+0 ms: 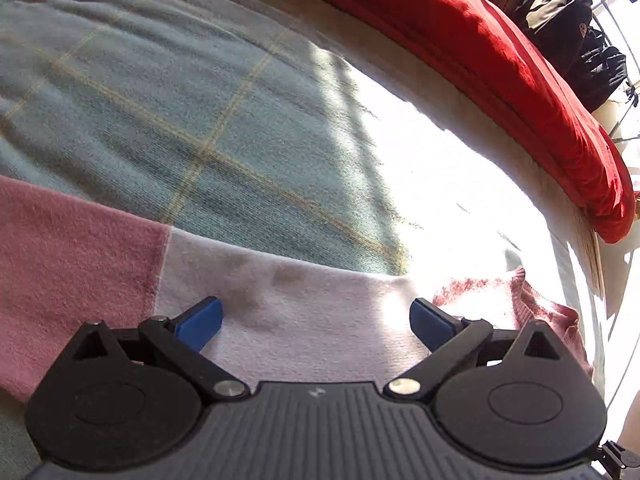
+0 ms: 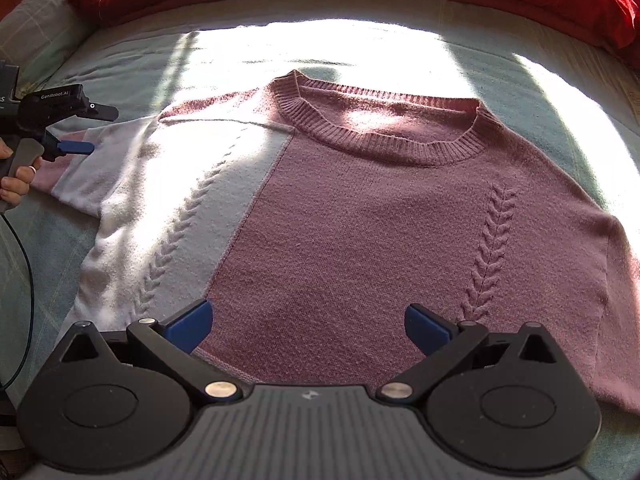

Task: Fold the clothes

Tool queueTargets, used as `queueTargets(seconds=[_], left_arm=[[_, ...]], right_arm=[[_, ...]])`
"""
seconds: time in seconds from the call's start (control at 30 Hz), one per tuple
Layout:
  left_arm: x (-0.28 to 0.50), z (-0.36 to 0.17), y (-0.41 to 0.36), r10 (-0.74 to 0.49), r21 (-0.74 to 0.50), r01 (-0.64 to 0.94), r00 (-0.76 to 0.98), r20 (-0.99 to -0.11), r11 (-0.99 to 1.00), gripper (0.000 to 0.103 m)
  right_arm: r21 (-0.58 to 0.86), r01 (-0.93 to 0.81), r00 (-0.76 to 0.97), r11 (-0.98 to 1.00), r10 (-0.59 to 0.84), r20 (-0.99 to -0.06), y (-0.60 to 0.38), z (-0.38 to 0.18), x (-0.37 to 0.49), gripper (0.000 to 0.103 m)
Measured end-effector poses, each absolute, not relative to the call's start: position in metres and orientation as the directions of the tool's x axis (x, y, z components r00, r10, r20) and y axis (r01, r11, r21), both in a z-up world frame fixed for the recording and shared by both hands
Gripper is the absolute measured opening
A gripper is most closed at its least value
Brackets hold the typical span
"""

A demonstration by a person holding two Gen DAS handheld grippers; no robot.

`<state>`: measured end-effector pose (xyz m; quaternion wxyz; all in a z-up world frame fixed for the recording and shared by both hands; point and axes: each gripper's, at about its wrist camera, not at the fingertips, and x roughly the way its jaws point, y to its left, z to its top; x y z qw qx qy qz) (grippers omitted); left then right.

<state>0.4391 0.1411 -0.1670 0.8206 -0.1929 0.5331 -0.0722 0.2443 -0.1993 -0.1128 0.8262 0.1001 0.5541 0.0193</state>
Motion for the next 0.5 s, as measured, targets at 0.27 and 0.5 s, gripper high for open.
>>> queueTargets(seconds=[0.27,0.5], left_arm=[[0.437,-0.127,0.094,-0.37,-0.439,-0.029,0.491,-0.789,0.898,0.099],[0.414,-0.133,0.007,-0.448,-0.381,0.236,0.464,-0.764,0.894,0.099]], right_arm=[[0.208,0.142,0.386,0.968,0.139,-0.912,-0.204,-0.116,0.234,0.103],[0.234,0.188,0.416,0.954,0.138,-0.899,-0.209,-0.117,0.231,0.103]])
